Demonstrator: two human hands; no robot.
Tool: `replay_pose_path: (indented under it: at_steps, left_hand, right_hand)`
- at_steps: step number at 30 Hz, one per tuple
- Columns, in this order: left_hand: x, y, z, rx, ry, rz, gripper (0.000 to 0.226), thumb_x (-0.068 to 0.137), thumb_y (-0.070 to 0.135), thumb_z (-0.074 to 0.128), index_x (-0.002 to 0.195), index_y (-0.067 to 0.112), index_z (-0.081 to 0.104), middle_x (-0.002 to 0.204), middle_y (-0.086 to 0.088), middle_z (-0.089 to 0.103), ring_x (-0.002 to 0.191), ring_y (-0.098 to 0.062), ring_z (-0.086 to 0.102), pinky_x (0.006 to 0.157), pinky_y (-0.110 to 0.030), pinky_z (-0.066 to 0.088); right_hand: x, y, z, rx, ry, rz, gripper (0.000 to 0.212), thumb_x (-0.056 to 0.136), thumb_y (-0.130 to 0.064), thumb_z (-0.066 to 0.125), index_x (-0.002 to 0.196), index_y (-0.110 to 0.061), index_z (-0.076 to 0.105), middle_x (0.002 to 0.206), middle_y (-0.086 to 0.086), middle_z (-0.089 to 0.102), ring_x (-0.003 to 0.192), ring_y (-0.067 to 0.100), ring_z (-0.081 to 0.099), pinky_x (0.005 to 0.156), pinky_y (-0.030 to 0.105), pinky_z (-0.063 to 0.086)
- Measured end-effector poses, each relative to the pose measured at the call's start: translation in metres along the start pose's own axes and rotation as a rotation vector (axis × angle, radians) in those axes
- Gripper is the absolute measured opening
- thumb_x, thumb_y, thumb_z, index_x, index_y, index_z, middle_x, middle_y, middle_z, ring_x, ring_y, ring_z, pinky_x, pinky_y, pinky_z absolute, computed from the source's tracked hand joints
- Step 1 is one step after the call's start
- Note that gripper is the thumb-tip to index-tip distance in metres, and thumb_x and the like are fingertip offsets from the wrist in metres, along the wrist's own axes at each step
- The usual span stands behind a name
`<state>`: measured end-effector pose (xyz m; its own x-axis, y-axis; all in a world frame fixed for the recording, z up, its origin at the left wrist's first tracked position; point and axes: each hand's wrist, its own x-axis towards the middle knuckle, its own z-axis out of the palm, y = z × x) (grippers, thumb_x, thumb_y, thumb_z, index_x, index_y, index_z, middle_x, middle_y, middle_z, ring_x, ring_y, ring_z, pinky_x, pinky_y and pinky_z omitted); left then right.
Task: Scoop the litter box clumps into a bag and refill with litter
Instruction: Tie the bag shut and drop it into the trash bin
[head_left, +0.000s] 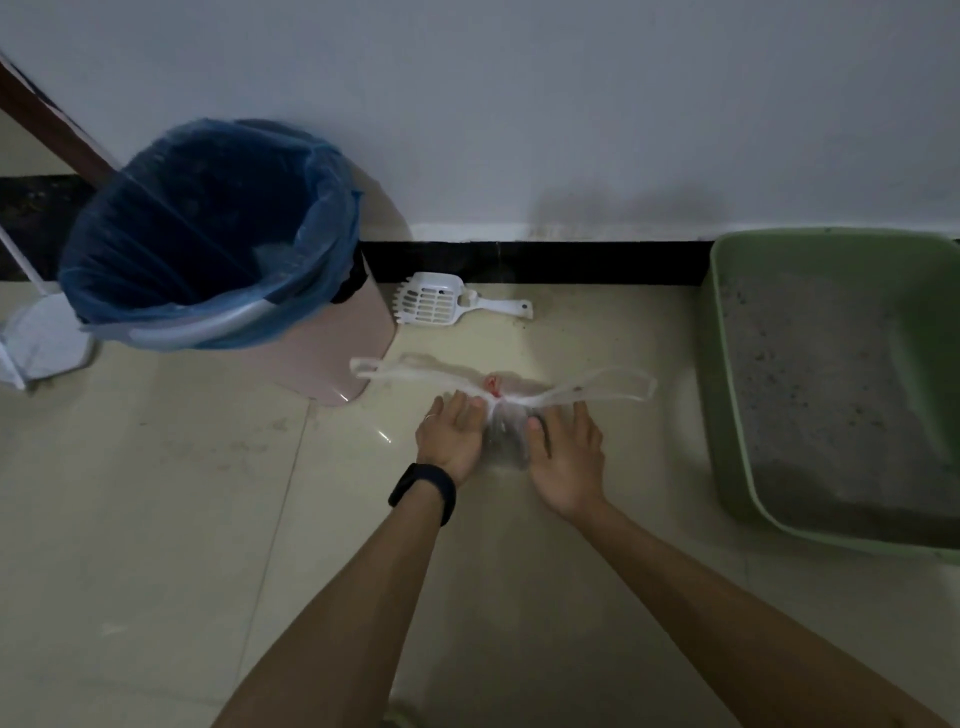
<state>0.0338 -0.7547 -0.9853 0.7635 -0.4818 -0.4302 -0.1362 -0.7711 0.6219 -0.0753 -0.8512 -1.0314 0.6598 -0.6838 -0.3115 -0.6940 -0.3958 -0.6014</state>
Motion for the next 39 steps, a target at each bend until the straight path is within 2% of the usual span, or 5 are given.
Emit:
replay_pose_path:
  at_steps: [5, 11, 21, 28, 39]
  left_hand:
    - [0.003, 0.016, 0.006, -0.249, 0.297, 0.164, 0.026, 0.101, 0.035, 0.049, 0.086, 0.023, 0.066, 0.083, 0.008, 0.066, 0.075, 0.0, 0.058, 0.065, -0.01, 0.042]
    - [0.002, 0.008, -0.009, 0.123, 0.282, 0.367, 0.026, 0.103, 0.037, 0.038, 0.092, 0.022, 0.056, 0.085, 0.002, 0.06, 0.082, -0.019, 0.052, 0.064, -0.037, 0.043]
    - [-0.003, 0.002, -0.02, 0.769, 0.218, 0.557, 0.023, 0.102, 0.032, 0.04, 0.117, 0.023, 0.055, 0.109, -0.002, 0.061, 0.096, -0.026, 0.058, 0.071, -0.031, 0.032]
    - [-0.003, 0.003, -0.024, 0.071, 0.003, 0.249, 0.027, 0.089, 0.051, 0.061, 0.092, 0.029, 0.075, 0.088, 0.008, 0.069, 0.081, -0.009, 0.062, 0.071, -0.024, 0.05]
    - [0.006, -0.001, -0.054, -0.272, -0.433, -0.052, 0.011, 0.083, 0.024, 0.076, 0.093, 0.022, 0.077, 0.087, 0.016, 0.074, 0.083, 0.003, 0.065, 0.067, -0.007, 0.045]
  right_hand:
    - [0.022, -0.03, -0.01, 0.202, 0.212, -0.141, 0.039, 0.1, -0.033, 0.036, 0.092, -0.012, 0.068, 0.103, 0.007, 0.069, 0.1, 0.027, 0.061, 0.091, 0.03, 0.04]
    - [0.015, -0.051, -0.029, 0.476, 0.182, -0.098, 0.018, 0.095, -0.031, 0.056, 0.095, -0.023, 0.072, 0.087, -0.012, 0.07, 0.078, 0.002, 0.062, 0.073, 0.02, 0.047]
    - [0.017, -0.052, -0.04, 0.513, -0.289, -0.045, 0.028, 0.08, -0.047, 0.059, 0.074, -0.024, 0.074, 0.081, -0.005, 0.073, 0.083, 0.015, 0.067, 0.078, 0.034, 0.051]
    - [0.025, -0.049, -0.045, 0.927, -0.271, 0.264, 0.021, 0.095, -0.022, 0.062, 0.081, -0.009, 0.07, 0.053, -0.008, 0.065, 0.054, 0.005, 0.061, 0.05, 0.016, 0.045]
    - [0.031, -0.023, -0.059, 0.864, -0.772, 0.19, 0.022, 0.075, -0.025, 0.077, 0.093, -0.013, 0.074, 0.092, 0.008, 0.063, 0.077, 0.013, 0.052, 0.064, 0.022, 0.035]
